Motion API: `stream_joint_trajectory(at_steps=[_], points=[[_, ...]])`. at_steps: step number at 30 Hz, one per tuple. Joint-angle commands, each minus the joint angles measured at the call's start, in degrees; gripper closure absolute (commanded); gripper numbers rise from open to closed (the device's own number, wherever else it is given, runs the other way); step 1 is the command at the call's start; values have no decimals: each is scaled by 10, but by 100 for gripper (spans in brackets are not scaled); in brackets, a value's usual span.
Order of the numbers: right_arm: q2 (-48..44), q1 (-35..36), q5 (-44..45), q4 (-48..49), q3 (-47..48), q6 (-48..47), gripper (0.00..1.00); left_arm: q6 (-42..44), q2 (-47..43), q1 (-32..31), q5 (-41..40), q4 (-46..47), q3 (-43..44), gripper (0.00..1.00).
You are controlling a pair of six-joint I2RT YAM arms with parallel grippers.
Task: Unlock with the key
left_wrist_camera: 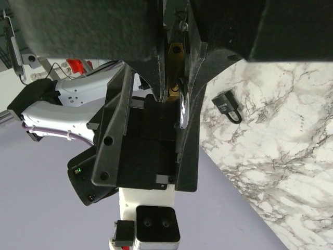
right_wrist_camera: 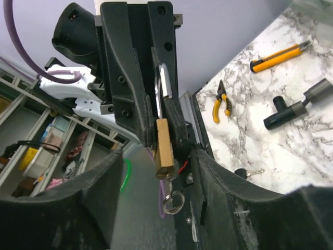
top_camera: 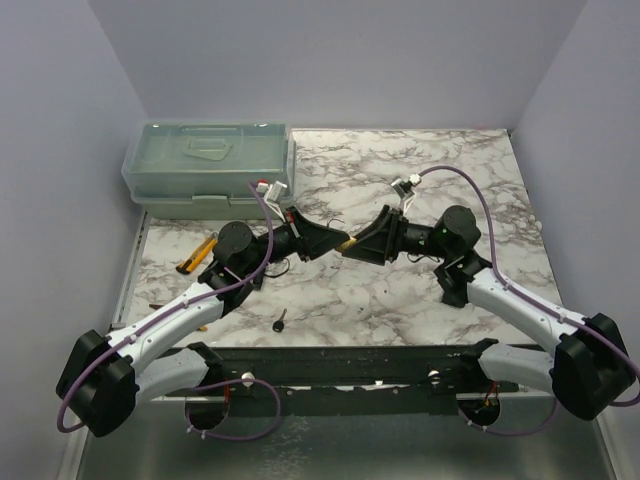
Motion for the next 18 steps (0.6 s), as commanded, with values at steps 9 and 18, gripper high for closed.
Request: stream_joint_trajectory(at_steps=[9, 18], points=[[-117, 3, 161, -269, 6, -134, 20, 1, 22, -1, -74, -21, 5, 100], [-234, 3, 417, -469, -23, -134, 19, -6, 143, -1, -86, -21, 63, 100]])
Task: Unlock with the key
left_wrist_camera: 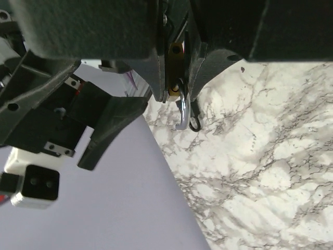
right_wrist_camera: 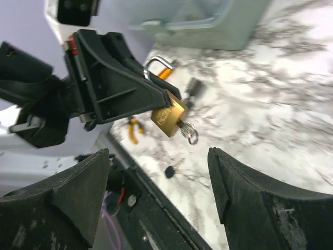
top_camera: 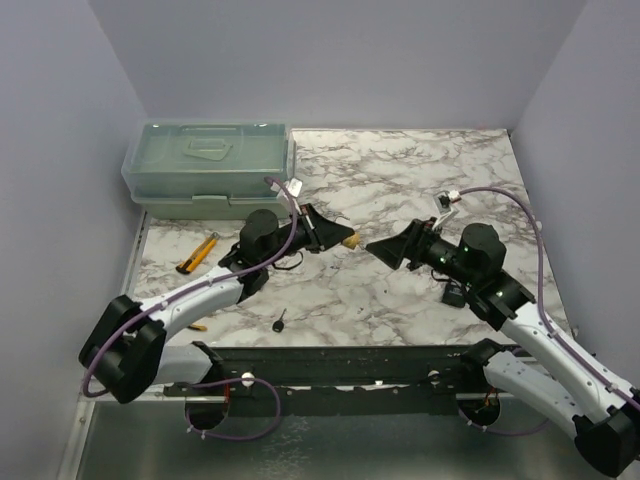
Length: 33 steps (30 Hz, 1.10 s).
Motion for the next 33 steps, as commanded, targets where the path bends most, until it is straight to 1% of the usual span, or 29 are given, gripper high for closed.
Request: stream_joint_trajectory(at_steps=[1, 4, 6, 12, 15, 21, 27, 33], points=[[-47, 3, 183, -146, -17, -2, 19, -7, 71, 0, -22, 9, 60, 100], [-65, 2, 247, -187, -18, 13, 19, -15, 138, 0, -23, 10, 97, 100], [-72, 3, 265, -204, -17, 18, 19, -22, 186, 0, -16, 13, 125, 100], [-82, 3, 272, -227, -22, 27, 20, -26, 336, 1, 33, 15, 231, 100], [-92, 2, 277, -233, -26, 32, 20, -42, 406, 5, 54, 15, 282, 100], [-103, 3, 283, -245, -31, 34, 20, -64, 524, 14, 67, 12, 377, 100], [-113, 2, 284, -259, -30, 35, 20, -62, 594, 19, 60, -26, 459, 100], [-115, 3, 283, -266, -33, 33, 20, -54, 652, 21, 67, -56, 521, 100]])
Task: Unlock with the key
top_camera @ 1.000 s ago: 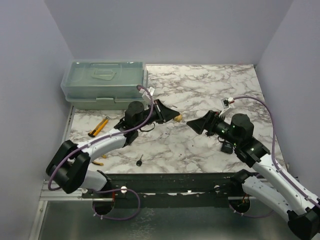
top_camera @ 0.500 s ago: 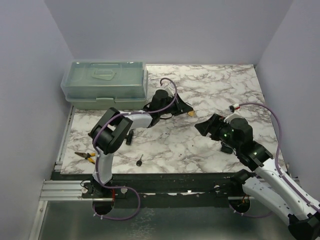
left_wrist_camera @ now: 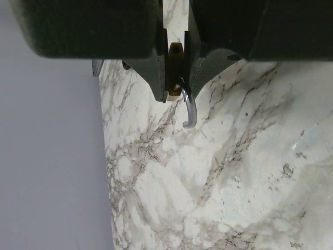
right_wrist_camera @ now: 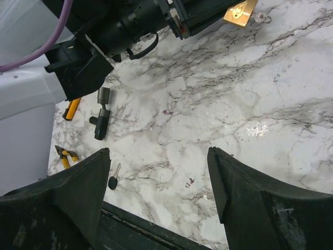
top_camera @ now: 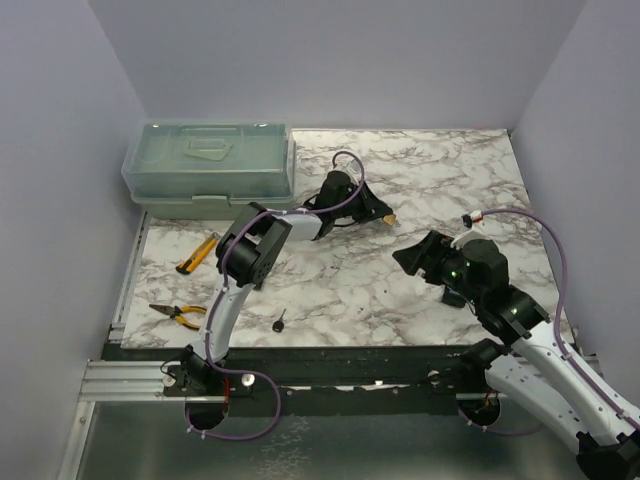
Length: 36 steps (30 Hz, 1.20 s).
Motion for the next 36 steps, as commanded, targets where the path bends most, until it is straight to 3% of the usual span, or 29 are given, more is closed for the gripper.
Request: stream_joint_trajectory(at_steps=[1, 5, 11, 22, 28, 31, 36], points=[[-3, 2, 17, -22, -5, 2, 20, 7, 36, 2, 17, -22, 52, 100], [-4, 3, 24, -27, -2, -3, 20, 28, 50, 3, 0, -74, 80, 93], [3, 2, 30, -28, 4, -11, 20, 56, 57, 5, -9, -121, 92, 66], [8, 2, 38, -31, 7, -14, 20, 78, 36, 8, -28, -166, 72, 37], [8, 2, 75, -53, 18, -16, 19, 91, -13, 8, -86, -213, 31, 14], [18, 3, 117, -85, 26, 2, 20, 97, -36, 8, -127, -254, 17, 6], [29, 3, 167, -119, 29, 33, 19, 109, -66, 7, -153, -300, 0, 3]])
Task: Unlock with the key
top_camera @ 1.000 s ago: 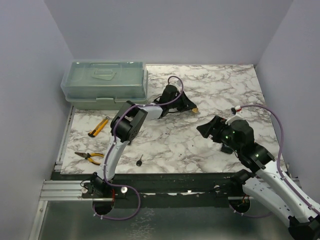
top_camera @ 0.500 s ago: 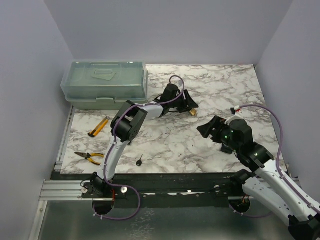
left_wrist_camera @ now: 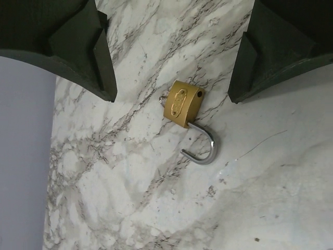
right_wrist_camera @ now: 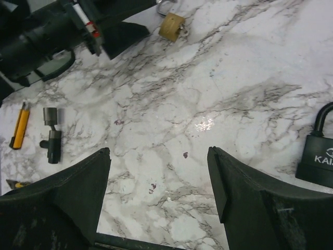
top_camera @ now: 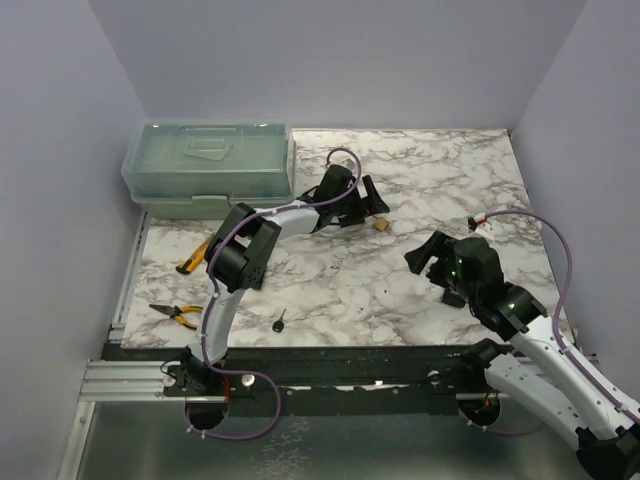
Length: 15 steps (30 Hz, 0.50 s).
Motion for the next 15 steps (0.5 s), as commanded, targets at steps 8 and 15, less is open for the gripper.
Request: stream_joint_trajectory(at_steps=[8, 15], points=[[103, 2, 195, -187, 59, 153, 17, 57, -103, -15, -102, -155, -81, 3], [212, -2, 182, -197, 90, 133, 11, 87, -192, -58, -123, -189, -140, 3]])
